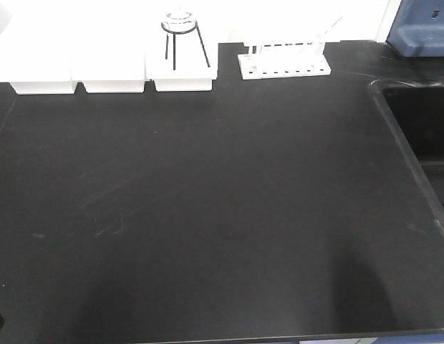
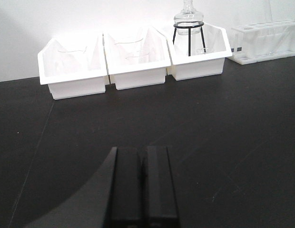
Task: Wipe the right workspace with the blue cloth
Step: 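Drive the base away from the sink counter holding the cloth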
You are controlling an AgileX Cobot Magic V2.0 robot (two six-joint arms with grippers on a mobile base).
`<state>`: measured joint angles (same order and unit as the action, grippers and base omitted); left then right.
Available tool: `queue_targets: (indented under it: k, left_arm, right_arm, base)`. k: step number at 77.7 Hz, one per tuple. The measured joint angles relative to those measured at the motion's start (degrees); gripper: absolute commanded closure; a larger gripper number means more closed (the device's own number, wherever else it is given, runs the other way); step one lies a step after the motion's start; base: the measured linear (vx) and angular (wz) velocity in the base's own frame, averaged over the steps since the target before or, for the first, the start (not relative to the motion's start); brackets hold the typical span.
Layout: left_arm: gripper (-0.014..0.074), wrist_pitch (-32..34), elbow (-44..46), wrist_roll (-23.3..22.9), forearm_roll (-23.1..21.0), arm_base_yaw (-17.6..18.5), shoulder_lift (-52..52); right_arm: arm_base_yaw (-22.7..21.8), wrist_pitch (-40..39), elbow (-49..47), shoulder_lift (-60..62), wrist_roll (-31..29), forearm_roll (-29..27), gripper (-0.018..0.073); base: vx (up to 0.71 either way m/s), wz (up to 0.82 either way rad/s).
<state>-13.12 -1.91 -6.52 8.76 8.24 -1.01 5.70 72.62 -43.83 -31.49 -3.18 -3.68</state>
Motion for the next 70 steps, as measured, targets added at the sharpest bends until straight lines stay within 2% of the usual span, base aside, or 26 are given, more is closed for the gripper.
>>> queue_targets:
  k: [40, 70]
  left_arm:
    - [0.0603, 0.0, 0.0, 0.0, 0.0, 0.0, 0.0]
    - [0.0603, 0.0, 0.0, 0.0, 0.0, 0.0, 0.0]
  right_arm:
    - [0.0, 0.0, 0.0, 0.0, 0.0, 0.0, 0.0564]
    - [0.0, 0.0, 0.0, 0.0, 0.0, 0.0, 0.0564]
  base:
    - [-0.02, 0.0]
    - [-0.19, 0.03]
